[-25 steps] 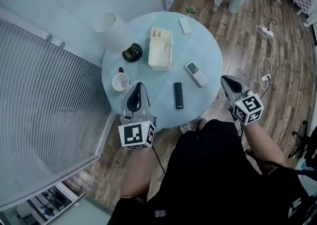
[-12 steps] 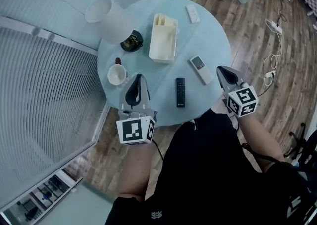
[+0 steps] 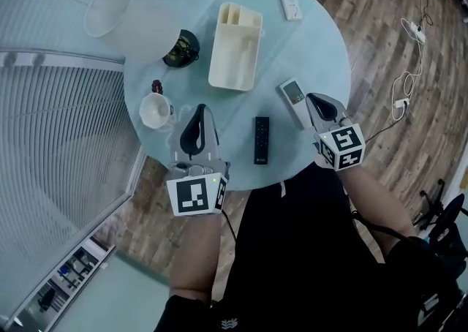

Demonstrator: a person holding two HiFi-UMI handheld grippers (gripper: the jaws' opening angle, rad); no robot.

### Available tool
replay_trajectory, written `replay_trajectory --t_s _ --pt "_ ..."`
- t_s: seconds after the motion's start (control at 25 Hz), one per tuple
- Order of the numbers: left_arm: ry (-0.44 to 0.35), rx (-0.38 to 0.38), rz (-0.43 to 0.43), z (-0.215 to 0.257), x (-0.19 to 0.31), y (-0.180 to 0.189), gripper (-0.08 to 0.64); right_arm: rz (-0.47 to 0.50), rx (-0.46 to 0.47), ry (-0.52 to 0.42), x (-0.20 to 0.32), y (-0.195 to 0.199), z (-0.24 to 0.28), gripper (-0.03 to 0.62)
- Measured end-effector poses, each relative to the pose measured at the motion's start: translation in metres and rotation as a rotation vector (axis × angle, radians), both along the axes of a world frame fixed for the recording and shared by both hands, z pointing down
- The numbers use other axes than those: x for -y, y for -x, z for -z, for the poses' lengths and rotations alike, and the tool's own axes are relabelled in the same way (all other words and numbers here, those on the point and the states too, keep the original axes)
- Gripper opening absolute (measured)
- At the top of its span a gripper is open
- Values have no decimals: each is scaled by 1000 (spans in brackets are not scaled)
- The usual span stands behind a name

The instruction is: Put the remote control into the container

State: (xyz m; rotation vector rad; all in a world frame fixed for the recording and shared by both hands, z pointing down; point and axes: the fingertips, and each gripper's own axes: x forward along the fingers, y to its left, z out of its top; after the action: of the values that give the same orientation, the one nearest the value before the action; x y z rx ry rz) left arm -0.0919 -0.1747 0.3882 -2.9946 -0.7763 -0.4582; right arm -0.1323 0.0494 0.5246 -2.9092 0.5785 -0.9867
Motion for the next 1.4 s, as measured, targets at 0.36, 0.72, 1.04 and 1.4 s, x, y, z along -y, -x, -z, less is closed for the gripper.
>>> replay_trajectory --t_s 0.36,0.72,1.04,1.4 --pt "-19 48 30 -41 4 -17 0 38 130 74 14 -22 -61 150" --pt "-15 78 35 -58 6 -26 0 81 212 142 22 -38 -96 311" --pt "-12 88 51 -63 12 -27 0 96 259 169 27 -38 -112 313" --pt "-24 101 84 -63 25 -16 0 111 320 185 24 -39 -128 304"
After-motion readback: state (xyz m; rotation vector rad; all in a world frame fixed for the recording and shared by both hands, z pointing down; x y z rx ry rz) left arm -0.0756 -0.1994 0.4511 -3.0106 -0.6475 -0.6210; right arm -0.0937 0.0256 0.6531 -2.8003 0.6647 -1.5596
